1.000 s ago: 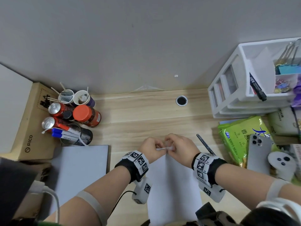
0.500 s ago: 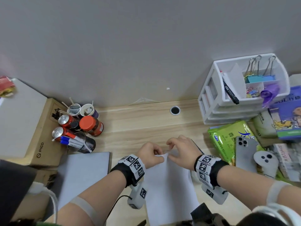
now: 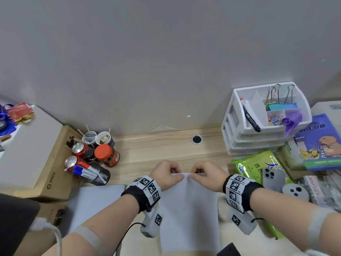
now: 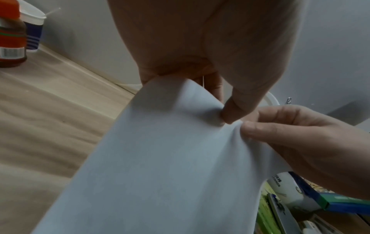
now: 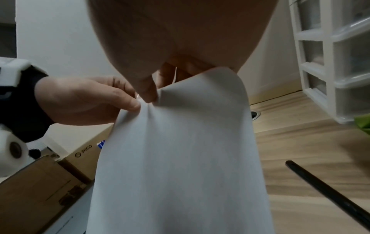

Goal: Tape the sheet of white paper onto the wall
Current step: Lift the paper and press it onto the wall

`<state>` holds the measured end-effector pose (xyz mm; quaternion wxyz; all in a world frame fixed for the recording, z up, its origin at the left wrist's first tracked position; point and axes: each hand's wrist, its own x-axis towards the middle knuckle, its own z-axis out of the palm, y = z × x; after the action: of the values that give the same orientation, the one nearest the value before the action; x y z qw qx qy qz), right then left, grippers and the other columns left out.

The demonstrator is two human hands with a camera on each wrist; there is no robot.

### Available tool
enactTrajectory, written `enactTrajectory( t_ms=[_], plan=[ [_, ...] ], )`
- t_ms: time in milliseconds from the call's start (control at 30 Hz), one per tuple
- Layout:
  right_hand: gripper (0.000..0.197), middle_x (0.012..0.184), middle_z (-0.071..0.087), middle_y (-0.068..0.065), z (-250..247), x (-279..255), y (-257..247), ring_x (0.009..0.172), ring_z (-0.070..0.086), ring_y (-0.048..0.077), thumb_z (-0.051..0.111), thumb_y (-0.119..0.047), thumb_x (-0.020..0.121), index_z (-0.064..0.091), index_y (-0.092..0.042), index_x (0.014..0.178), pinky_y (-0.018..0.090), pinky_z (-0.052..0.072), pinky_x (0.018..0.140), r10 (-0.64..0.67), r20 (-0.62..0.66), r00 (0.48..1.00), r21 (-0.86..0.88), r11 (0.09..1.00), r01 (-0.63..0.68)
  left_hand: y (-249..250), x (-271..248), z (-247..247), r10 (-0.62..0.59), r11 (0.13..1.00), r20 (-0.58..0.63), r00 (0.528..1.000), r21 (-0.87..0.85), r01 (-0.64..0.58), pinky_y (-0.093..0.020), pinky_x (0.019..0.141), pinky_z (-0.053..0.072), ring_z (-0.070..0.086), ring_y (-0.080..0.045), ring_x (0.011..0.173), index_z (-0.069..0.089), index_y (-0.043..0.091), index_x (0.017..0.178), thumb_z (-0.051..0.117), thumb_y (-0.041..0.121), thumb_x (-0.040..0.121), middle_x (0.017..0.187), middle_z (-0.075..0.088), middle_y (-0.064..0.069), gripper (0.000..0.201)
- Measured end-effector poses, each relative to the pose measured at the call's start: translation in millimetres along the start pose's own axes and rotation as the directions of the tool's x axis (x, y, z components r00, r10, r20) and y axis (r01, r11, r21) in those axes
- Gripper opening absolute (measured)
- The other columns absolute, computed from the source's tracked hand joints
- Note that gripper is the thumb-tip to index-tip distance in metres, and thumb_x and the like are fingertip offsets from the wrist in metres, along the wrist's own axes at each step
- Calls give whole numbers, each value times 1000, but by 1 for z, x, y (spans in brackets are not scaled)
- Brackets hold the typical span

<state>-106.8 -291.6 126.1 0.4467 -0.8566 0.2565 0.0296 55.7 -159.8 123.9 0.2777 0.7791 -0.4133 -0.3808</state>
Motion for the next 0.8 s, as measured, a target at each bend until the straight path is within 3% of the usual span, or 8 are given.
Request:
enactTrajectory(
  t_ms=[100,200,300,400,600,733,800],
  plan=[
    [14,68,61,-12,-20,9,-15,64,53,-3,64,-27,88,68,-20,76,16,43,66,9,-51,999,46,999,-7,20,9,-22,72,997,-37,997,39,-71,-33,70,55,62,-12,66,70,14,69,71,24,78,73,72,-5,13],
    [13,70,63,-10,-56,28,-38,65,55,0,66,-27,86,68,-21,75,21,45,67,-36,-131,991,33,999,41,54,25,-59,145,985,-94,985,108,-134,-35,79,58,69,-14,79,72,14,74,72,22,81,79,74,-2,12],
    [13,67,65,-11,-108,51,-76,66,59,-3,69,-27,84,68,-22,73,17,43,67,-120,-254,960,-25,993,118,98,42,-107,237,961,-173,956,184,-205,-31,76,56,69,-17,80,73,11,78,72,24,84,80,75,-3,14],
    [15,68,67,-9,-164,72,-120,71,63,5,72,-30,83,69,-20,72,23,48,69,-211,-402,891,-105,977,184,148,54,-159,327,933,-273,905,243,-264,-24,69,50,68,-15,78,72,11,76,71,26,85,77,74,-3,18],
    [23,67,68,-7,-254,97,-200,70,65,14,75,-39,77,66,-20,67,31,54,69,-305,-617,726,-197,952,232,237,65,-243,461,882,-464,757,339,-329,-24,64,47,66,-16,75,73,15,75,71,31,86,74,73,0,19],
    [28,64,63,-9,-292,104,-238,71,63,17,75,-45,74,65,-21,66,32,53,67,-324,-702,634,-263,946,191,273,69,-274,475,877,-575,666,369,-307,-34,70,56,67,-17,76,73,16,73,69,39,84,72,73,3,25],
    [28,65,63,-8,-302,106,-251,71,62,19,75,-46,74,65,-21,67,32,52,66,-329,-729,600,-286,943,170,283,69,-278,459,886,-631,625,376,-271,-36,67,57,67,-18,73,71,16,69,68,44,83,68,71,3,31]
  ],
)
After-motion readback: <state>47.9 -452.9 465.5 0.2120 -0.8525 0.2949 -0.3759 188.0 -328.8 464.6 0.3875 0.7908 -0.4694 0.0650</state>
